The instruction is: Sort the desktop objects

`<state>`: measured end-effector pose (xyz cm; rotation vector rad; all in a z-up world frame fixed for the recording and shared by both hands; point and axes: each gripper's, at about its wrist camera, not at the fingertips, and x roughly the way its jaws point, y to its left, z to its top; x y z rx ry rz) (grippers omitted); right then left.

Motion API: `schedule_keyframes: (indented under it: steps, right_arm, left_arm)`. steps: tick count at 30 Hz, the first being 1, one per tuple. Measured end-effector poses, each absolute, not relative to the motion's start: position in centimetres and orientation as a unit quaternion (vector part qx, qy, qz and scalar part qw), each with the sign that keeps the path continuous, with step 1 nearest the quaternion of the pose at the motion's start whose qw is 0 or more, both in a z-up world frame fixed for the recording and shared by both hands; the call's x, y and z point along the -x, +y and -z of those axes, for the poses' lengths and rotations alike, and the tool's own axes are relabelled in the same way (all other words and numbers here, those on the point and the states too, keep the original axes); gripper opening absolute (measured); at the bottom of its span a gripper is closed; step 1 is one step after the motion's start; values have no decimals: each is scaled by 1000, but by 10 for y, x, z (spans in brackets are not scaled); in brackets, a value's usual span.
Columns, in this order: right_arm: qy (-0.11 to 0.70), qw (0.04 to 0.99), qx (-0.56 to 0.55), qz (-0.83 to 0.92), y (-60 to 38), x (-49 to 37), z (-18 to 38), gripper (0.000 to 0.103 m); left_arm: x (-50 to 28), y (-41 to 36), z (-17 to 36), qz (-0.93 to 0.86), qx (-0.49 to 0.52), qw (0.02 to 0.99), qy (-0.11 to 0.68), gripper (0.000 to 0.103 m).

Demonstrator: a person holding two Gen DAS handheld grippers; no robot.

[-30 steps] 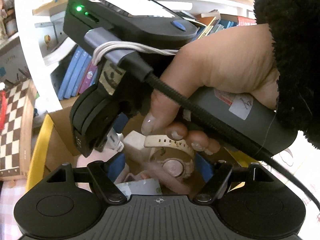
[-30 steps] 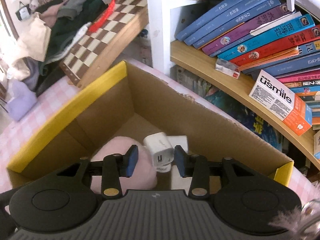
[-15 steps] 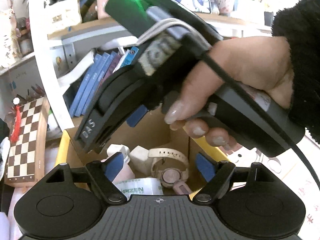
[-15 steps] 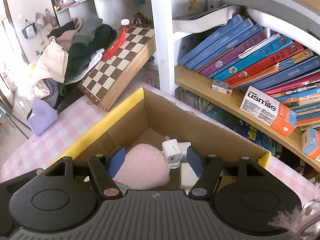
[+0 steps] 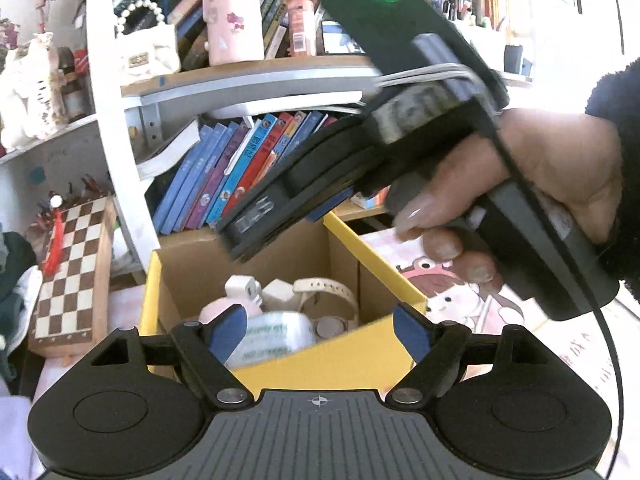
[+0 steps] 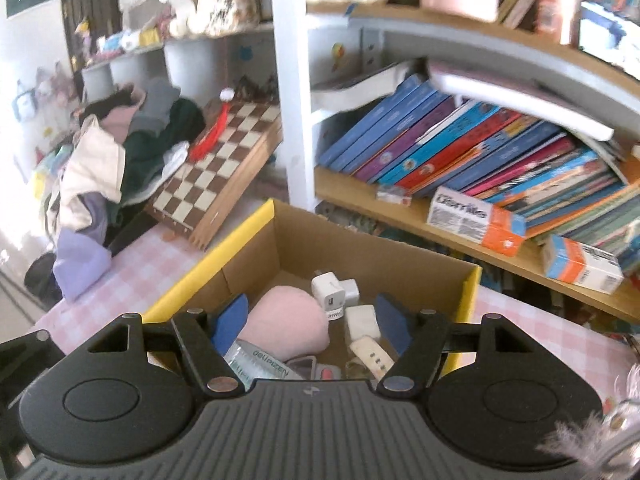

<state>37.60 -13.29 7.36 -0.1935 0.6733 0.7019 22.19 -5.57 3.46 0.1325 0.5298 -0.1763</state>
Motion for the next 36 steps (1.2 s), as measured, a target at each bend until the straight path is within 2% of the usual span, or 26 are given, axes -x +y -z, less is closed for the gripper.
schedule_keyframes:
  steps: [14,17,19,27,36]
  right_arm:
    - [262,935,32,-238,-205,-249,-84,69]
    - [261,940,34,-219,-217,-219,-79,69]
    - [260,942,36,-207,-221,-202,-74,69]
    - [263,949,44,-167,-227,-136,-46,70]
    - [280,948,53,-142,-223,-85,-17,75]
  left_arm:
    - [-147,-9,-56,33,-66,966,249,84]
    - [-130,-4,-59,23,-68,968,240,92]
    - [-120,-2,-59,19,-67,970,234,92]
    - [-91,-3,-43,13,-58,968,242,92]
    - [-65,-1,-19,-9,-38,962,269,92]
